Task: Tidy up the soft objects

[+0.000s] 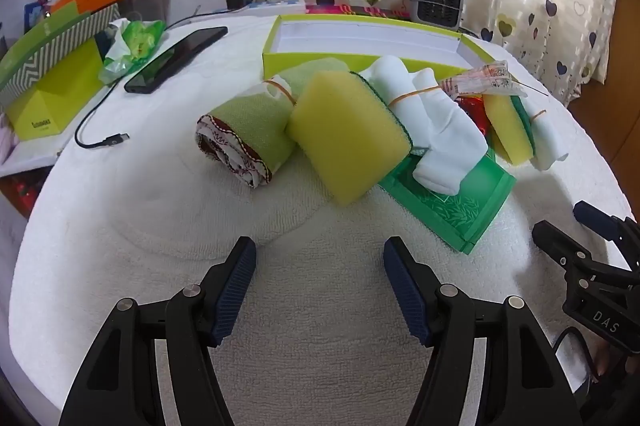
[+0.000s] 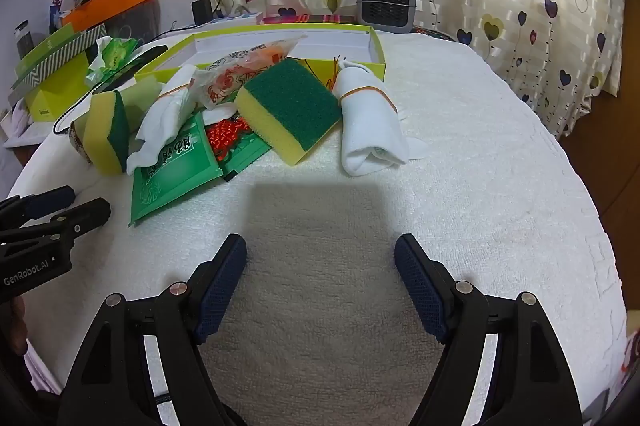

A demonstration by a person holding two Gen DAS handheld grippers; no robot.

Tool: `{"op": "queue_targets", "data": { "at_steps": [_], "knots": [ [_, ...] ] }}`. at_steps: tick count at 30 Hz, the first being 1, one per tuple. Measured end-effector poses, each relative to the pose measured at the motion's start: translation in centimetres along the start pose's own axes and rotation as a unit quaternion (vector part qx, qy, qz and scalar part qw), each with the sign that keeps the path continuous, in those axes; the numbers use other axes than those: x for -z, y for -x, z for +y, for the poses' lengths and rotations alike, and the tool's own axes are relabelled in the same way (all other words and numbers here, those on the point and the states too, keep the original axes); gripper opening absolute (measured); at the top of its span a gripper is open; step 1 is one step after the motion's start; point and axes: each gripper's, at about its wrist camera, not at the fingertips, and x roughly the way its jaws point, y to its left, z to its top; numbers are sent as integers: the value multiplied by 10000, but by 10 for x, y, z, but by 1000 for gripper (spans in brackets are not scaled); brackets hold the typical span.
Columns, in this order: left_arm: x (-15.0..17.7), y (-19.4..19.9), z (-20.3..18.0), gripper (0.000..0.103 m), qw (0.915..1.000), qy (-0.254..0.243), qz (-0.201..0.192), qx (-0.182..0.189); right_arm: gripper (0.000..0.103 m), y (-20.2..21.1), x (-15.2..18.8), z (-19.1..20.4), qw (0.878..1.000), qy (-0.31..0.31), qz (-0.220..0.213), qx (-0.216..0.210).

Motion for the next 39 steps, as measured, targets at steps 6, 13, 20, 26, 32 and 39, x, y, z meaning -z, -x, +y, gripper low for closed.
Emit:
{"op": "queue_targets", "data": {
  "at_steps": [6,13,20,26,32,39],
  "knots": [
    [0,0,1,66,9999,91,16,99,77,0,0,0,10000,9,-21,13],
    [-1,-1,1,66,9999,88,8,94,77,-1,-1,0,10000,9,-7,10],
    [1,-1,2,67,9999,86,-2,86,77,0,1,0,10000,7,-16,10],
    [1,-1,2,67,9999,82,-5,80,77,0,1,0,10000,4,-22,8],
    [1,-2,6,67,9999,92,-13,74,77,0,1,-1,10000,4,-25,7],
    [0,-1,8,67,9999,81,-24,81,77,0,1,-1,10000,3,-27,6]
  ]
}}
